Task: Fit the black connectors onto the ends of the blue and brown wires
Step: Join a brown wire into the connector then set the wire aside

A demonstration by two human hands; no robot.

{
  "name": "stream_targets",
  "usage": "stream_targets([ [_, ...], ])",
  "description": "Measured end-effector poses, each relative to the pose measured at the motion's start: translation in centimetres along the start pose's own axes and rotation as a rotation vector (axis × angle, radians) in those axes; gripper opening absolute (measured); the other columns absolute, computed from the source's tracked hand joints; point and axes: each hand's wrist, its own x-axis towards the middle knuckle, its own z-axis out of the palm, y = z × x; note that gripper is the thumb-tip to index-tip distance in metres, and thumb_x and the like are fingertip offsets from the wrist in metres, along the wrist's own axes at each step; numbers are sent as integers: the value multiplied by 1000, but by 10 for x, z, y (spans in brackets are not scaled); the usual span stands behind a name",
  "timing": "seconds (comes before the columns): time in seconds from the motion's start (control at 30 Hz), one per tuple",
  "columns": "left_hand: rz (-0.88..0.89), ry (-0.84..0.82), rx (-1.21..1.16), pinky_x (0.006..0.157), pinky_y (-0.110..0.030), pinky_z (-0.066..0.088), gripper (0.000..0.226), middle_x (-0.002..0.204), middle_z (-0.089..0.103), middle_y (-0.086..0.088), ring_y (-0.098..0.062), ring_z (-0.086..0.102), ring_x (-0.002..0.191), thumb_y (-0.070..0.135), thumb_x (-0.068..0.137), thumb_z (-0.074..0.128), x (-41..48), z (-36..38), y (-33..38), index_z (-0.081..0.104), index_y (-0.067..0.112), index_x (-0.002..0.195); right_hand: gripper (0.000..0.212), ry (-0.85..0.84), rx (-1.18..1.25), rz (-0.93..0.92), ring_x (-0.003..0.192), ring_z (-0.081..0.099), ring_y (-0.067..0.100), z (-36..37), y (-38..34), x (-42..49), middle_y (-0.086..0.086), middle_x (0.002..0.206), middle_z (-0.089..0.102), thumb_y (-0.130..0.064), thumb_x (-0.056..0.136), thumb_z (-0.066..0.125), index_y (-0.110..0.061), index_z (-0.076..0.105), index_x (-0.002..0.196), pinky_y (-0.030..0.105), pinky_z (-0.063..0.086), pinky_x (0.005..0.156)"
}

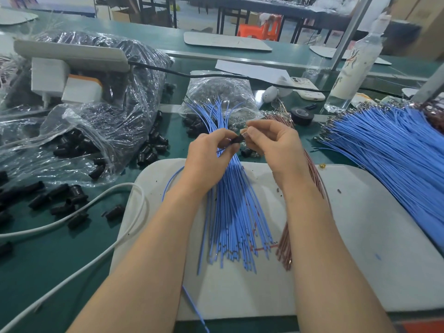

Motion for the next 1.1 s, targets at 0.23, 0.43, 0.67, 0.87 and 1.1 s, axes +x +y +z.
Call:
stream_targets([
  [0.23,24,-11,-24,82,-25,42,13,81,60,6,-14,55,87,16,89,63,-1,-2,2,68,14,101,10,24,246,175,66,66,6,6,8,4,-5,65,69,-4,88,63,-10,68,82,16,53,67],
  [0.43,23,8,-12,72,-20,39,11,74,58,5,-13,52,76,11,88,62,-3,-2,4,69,10,97,11,28,138,107,74,66,10,10,13,2,-3,73,70,-8,88,65,-16,69,81,22,54,75],
  [0.67,-59,9,43,86,-31,44,14,88,66,2,-19,59,92,16,88,62,1,2,2,67,15,102,11,21,-13,56,74,66,10,15,11,0,1,82,70,-5,89,63,-14,69,90,21,55,73],
  [0.87,-66,43,39,82,-30,45,14,92,66,4,-19,57,89,15,91,59,2,3,-1,65,17,103,6,82,-292,-120,76,66,17,13,8,1,-1,78,68,-13,88,65,-19,67,89,42,55,80],
  [1.1,-112,127,-126,85,-20,46,17,90,66,4,-14,63,89,2,90,56,0,1,-1,60,11,103,14,117,-205,-92,78,66,26,16,4,-1,6,78,67,-18,90,61,-28,60,80,52,53,80],
])
